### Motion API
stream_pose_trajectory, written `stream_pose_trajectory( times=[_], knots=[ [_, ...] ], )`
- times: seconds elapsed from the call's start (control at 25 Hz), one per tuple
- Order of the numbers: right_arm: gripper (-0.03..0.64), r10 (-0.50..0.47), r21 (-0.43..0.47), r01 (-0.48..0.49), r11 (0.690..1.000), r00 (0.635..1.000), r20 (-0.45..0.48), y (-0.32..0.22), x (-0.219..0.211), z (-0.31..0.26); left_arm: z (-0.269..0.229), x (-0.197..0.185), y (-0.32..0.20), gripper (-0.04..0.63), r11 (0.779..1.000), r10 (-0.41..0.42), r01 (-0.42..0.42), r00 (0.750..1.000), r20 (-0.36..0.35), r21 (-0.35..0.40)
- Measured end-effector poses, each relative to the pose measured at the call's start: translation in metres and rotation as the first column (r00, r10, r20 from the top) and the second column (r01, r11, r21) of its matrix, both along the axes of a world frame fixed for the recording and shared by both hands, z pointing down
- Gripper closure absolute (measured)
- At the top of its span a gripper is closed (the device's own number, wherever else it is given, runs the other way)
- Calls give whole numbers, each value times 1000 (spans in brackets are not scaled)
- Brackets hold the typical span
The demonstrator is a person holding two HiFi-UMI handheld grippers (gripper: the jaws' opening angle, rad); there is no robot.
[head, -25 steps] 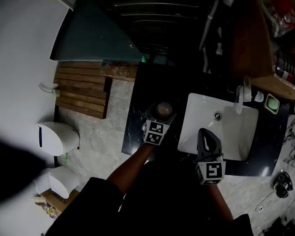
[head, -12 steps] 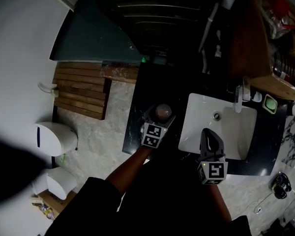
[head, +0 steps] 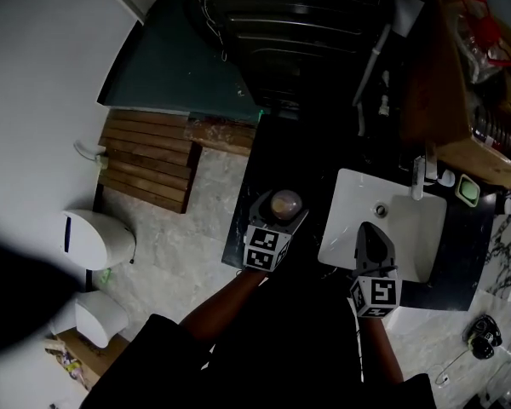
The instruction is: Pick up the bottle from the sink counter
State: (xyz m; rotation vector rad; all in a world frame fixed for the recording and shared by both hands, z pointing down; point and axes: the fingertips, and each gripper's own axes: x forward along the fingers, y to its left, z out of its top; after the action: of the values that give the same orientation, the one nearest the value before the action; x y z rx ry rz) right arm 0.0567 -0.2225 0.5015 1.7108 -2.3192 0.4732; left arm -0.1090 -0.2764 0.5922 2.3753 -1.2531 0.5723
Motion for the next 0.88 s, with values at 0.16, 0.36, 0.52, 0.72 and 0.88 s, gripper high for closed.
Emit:
stream_pose_trajectory(
  times=[0.16,0.36,0.52,0.72,0.88],
  knots=[
    [577,-9,25,9,1000,1000,2,1,-9,-9,-33,-11,5,215,999,-19,19,1000,-15,34],
    [577,7,54,-8,999,1000,8,2,-17,-25,-81,-21,14,215,996,-40,45,998,-55,80],
    [577,34,88,-38,995,998,50,2,-17,-49,-108,-24,19,215,989,-44,53,997,-62,138],
    [577,52,131,-54,990,999,13,0,-19,-78,-129,-29,29,215,981,-51,61,997,-57,184],
    [577,77,150,-73,986,997,-16,3,-16,-86,-142,-31,34,215,976,-56,73,995,-85,208]
  ],
)
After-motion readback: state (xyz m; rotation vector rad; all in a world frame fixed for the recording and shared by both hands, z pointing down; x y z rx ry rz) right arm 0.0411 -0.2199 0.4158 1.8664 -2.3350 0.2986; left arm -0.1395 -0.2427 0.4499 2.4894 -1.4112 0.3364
